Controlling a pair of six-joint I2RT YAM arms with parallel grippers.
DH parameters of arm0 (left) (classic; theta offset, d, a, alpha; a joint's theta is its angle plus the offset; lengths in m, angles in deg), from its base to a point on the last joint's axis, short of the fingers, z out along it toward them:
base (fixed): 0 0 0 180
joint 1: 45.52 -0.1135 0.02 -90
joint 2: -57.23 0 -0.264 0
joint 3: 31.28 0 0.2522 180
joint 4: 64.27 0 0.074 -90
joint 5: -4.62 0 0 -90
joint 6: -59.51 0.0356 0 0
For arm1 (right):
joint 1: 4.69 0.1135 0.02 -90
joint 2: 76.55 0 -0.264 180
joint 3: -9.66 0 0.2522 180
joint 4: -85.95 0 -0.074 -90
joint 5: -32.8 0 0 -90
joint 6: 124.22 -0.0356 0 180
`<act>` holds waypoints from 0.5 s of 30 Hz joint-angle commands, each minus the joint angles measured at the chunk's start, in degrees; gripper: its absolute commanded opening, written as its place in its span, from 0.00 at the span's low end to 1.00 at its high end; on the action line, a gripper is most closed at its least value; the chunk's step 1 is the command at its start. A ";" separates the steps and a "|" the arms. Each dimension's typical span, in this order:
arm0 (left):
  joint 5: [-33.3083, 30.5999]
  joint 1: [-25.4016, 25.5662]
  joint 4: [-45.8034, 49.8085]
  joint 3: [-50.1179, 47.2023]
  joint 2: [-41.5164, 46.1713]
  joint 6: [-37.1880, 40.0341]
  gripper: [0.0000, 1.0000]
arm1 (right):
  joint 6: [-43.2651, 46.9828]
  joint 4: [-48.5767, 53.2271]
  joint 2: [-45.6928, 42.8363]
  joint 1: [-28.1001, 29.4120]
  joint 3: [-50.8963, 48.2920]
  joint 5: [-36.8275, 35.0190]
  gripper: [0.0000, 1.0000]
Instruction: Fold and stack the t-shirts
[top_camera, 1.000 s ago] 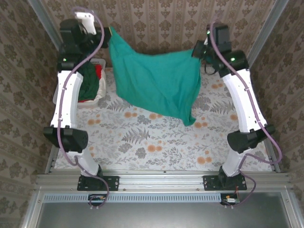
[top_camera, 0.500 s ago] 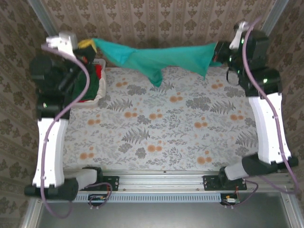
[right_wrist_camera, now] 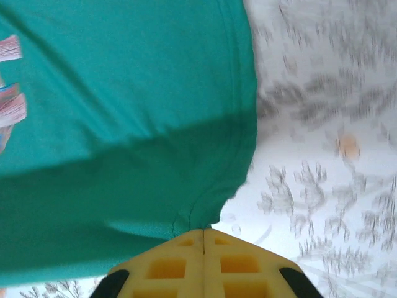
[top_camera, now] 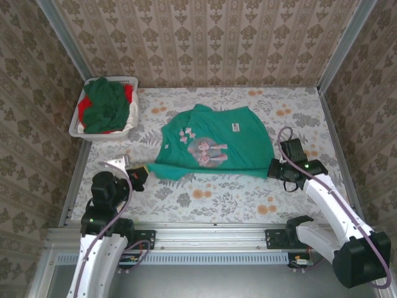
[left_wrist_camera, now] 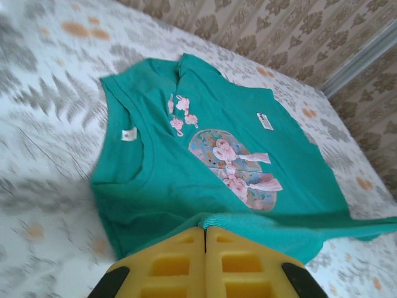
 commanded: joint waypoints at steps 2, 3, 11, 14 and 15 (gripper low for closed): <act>-5.42 6.14 2.66 -2.08 -0.68 -6.49 0.33 | -7.28 -0.76 -4.24 2.47 1.81 2.83 0.36; -6.08 7.21 2.19 -1.97 -2.30 -6.47 0.40 | -8.10 -0.79 -4.19 2.97 2.57 1.44 0.43; -10.30 10.04 -6.38 0.49 -11.41 -0.34 1.00 | -5.66 -8.70 5.35 4.25 8.79 3.52 0.50; -14.91 9.99 -13.48 4.48 -24.30 5.02 1.00 | -3.44 -11.40 18.03 6.93 15.91 1.36 0.50; -15.78 9.79 -15.77 7.04 -31.23 7.45 1.00 | -2.44 -13.21 23.04 7.26 18.90 0.75 0.49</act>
